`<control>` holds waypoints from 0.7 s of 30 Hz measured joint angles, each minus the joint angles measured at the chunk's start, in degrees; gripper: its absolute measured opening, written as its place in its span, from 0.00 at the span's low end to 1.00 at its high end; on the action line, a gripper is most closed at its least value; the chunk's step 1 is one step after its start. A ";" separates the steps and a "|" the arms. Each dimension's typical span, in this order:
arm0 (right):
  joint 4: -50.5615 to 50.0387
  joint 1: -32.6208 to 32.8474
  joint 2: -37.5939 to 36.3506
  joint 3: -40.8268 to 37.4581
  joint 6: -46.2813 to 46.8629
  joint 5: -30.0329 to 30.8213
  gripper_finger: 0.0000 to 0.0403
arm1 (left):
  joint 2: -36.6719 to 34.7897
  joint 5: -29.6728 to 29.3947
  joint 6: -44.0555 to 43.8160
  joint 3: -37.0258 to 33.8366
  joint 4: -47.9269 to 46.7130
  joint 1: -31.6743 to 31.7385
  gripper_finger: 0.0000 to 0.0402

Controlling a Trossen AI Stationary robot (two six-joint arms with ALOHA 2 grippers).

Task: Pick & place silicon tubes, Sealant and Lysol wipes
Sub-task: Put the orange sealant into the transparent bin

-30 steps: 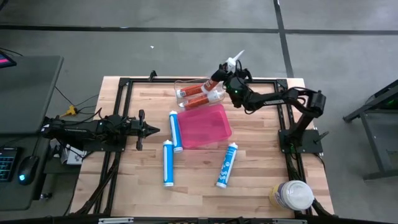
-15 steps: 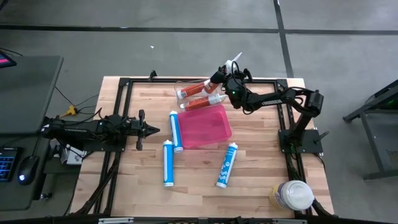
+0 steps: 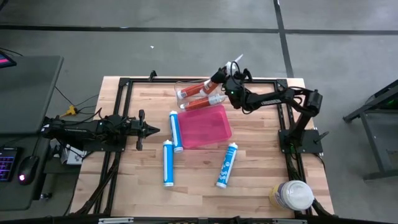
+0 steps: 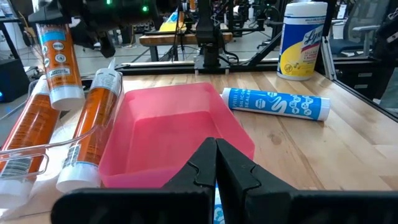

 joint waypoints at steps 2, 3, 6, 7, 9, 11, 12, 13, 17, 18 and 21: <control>0.51 -0.02 1.27 0.00 1.88 -0.10 0.50 | 0.00 0.00 0.01 0.00 0.00 0.00 0.00; 0.52 -0.02 1.75 0.00 2.76 -0.28 0.50 | 0.00 0.00 0.01 -0.01 0.00 0.01 0.00; 0.15 0.02 3.21 0.87 4.14 -0.92 0.50 | 0.00 0.02 0.01 0.00 0.00 0.00 0.00; 0.14 0.04 3.80 1.57 4.19 -1.35 0.50 | 0.00 0.02 0.00 0.00 0.00 0.00 0.00; 0.27 0.06 4.91 3.15 4.13 -2.46 0.50 | 0.00 0.02 0.01 0.00 0.00 0.02 0.00; 0.27 0.09 6.00 4.79 4.14 -3.27 0.50 | -0.01 0.02 0.01 0.00 0.00 0.02 0.00; 0.21 0.09 6.45 5.54 4.13 -3.83 0.50 | -0.02 0.01 0.00 0.00 0.00 0.02 0.00; 0.22 0.09 7.09 6.47 4.05 -4.12 0.50 | 0.00 0.00 -0.01 0.00 0.00 0.01 0.00; 0.15 0.68 9.10 9.29 3.78 -5.45 0.50 | -0.02 0.00 0.01 0.00 0.00 0.02 0.00; 0.13 0.93 9.63 9.88 3.79 -5.55 0.50 | 0.00 0.02 0.01 0.00 0.00 0.00 0.00; -0.88 1.64 9.97 10.70 4.87 -6.16 0.50 | -0.02 0.00 0.01 0.00 0.00 0.02 0.00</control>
